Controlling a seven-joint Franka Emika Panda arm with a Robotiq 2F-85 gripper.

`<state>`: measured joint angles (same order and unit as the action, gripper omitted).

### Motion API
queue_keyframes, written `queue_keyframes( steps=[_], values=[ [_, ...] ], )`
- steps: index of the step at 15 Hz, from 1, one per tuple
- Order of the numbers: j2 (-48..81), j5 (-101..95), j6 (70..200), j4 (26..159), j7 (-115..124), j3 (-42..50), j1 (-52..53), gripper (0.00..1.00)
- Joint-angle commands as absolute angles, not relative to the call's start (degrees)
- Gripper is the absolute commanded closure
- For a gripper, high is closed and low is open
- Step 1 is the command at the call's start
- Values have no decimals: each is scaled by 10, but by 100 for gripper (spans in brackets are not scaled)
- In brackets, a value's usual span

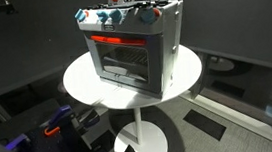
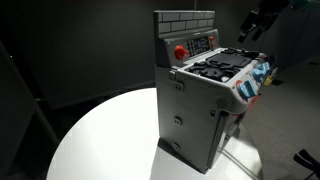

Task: Press the button on the stove

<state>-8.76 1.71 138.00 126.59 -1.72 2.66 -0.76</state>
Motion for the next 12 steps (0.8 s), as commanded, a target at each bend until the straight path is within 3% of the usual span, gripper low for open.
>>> queue_keyframes(
  steps=[1, 12],
  values=[
    [-87, 20, 1388, 1266, -21, 25, -10, 0],
    [-54, 23, 1460, 1244, -25, 10, -2, 0]
  ],
)
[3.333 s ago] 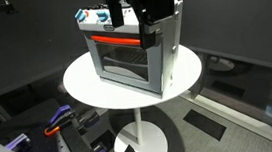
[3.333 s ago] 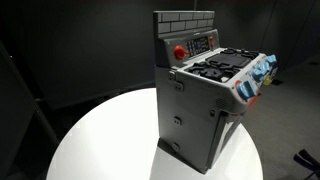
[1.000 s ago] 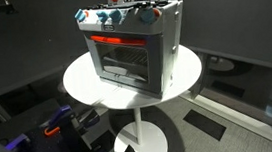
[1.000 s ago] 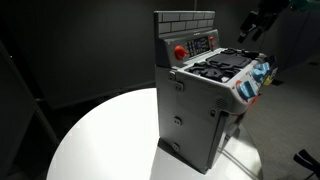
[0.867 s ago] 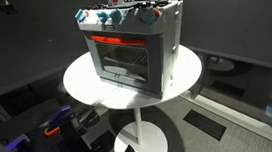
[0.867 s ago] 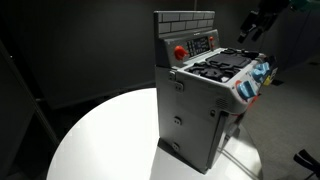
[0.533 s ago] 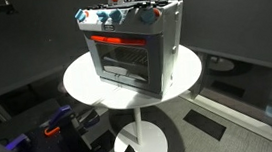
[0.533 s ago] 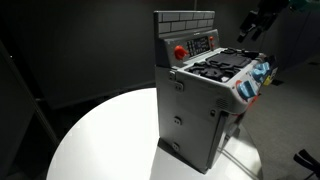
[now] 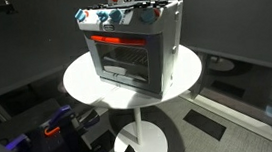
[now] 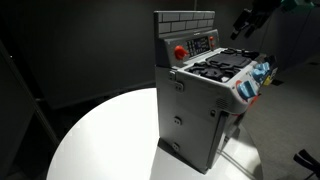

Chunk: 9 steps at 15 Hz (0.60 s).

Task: Press the button on the stove

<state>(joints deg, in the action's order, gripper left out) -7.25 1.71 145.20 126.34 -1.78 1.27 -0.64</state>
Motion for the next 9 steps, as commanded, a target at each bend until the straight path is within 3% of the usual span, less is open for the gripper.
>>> queue_keyframes(
  steps=[1, 9],
  values=[
    [-50, 21, 1463, 1241, -23, 9, -2, 0],
    [-11, 19, 1476, 1209, -19, 2, 2, 0]
  ],
)
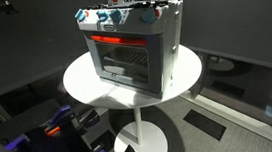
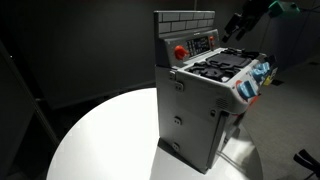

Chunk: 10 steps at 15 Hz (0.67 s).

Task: Press the button on the stove

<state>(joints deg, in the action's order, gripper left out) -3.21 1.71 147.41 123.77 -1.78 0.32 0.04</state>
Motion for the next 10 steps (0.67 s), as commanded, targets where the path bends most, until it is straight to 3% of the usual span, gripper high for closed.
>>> queue_keyframes(
  steps=[1, 10],
  values=[
    [-6, 17, 1477, 1204, -18, 1, 2, 0],
    [33, 15, 1483, 1162, -19, -7, 5, 0]
  ],
)
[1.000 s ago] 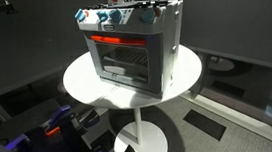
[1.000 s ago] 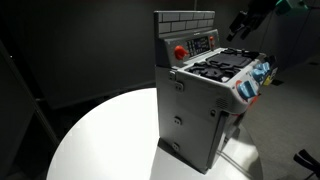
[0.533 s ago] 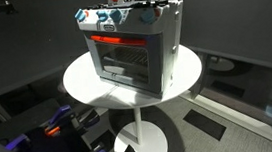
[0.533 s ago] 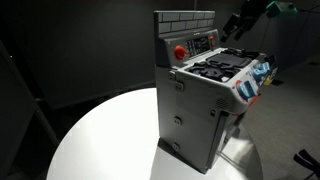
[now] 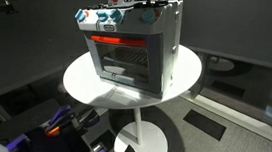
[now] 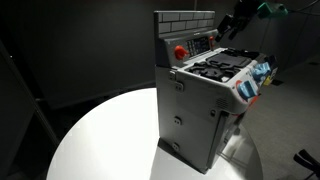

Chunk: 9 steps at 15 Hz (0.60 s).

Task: Press the button on the stove

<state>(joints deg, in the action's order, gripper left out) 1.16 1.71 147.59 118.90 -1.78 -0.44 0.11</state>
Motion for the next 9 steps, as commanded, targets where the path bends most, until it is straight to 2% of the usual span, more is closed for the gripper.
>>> queue_keyframes(
  steps=[1, 9],
  values=[
    [38, 13, 1486, 1157, -18, -8, 5, 0],
    [61, -7, 1504, 1135, -9, -7, 5, 0]
  ],
)
